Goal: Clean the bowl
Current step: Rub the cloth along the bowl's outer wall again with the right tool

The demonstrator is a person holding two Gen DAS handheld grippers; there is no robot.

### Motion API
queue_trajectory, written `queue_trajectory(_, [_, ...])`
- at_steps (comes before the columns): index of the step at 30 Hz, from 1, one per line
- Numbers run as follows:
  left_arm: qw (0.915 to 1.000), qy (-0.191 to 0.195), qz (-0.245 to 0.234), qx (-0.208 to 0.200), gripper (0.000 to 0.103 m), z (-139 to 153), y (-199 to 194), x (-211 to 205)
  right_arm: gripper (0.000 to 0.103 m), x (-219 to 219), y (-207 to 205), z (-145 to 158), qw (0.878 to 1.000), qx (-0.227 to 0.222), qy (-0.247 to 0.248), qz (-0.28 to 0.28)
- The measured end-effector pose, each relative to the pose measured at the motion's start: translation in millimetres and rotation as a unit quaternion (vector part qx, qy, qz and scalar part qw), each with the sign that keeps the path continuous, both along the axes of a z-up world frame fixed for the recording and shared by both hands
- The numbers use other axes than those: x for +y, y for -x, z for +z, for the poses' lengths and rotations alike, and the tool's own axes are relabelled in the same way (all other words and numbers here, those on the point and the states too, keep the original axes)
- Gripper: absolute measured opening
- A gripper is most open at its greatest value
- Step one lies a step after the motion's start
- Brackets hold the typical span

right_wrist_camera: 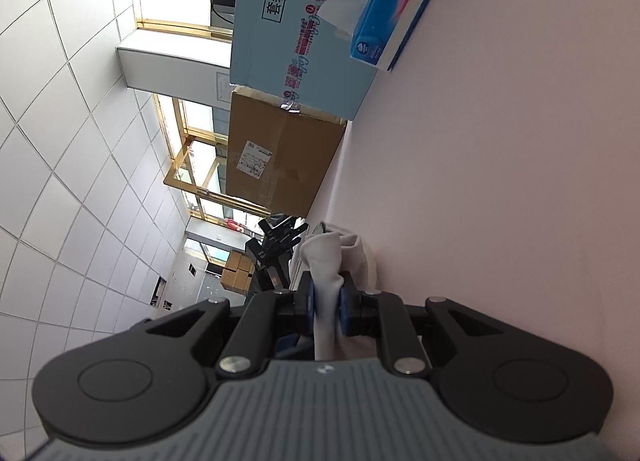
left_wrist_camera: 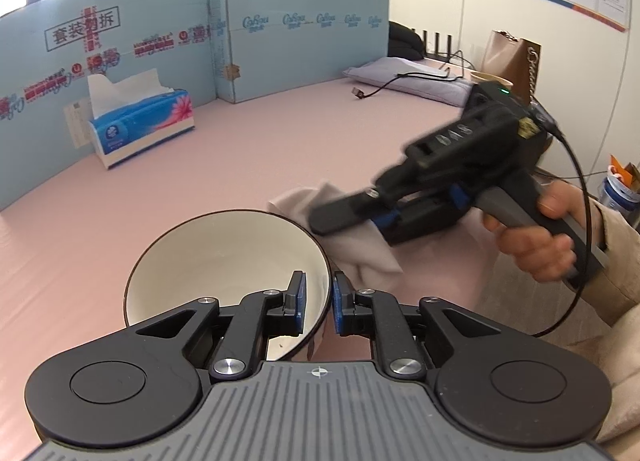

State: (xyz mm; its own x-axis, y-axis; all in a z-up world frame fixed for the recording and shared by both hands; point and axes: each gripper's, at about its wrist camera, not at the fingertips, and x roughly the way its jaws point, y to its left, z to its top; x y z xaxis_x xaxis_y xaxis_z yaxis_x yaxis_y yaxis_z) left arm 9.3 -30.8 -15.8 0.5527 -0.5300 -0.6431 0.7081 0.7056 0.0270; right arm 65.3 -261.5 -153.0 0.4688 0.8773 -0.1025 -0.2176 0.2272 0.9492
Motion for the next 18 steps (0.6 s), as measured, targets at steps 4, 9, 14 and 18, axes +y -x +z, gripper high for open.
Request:
queue_trajectory(4, [0.9998, -0.002, 0.017, -0.006, 0.023, 2.6, -2.4, -8.0, 0.016, -13.2, 3.3, 5.0, 1.000, -0.009, -0.008, -0.022])
queue_trajectory(9, [0.9993, -0.001, 0.036, -0.005, 0.025, 4.3, -12.4, -19.6, 0.016, -23.4, 2.6, 8.6, 0.999, -0.015, -0.002, -0.039])
queue_trajectory(14, [0.9991, -0.004, 0.042, -0.009, 0.024, 4.3, -15.5, -23.7, 0.016, -24.2, 1.3, 10.1, 0.999, -0.020, 0.003, -0.042])
queue_trajectory(18, [0.9997, -0.006, 0.020, -0.008, 0.017, 5.3, -10.9, -21.1, 0.016, -21.1, -0.8, 9.0, 0.999, -0.023, 0.005, -0.042])
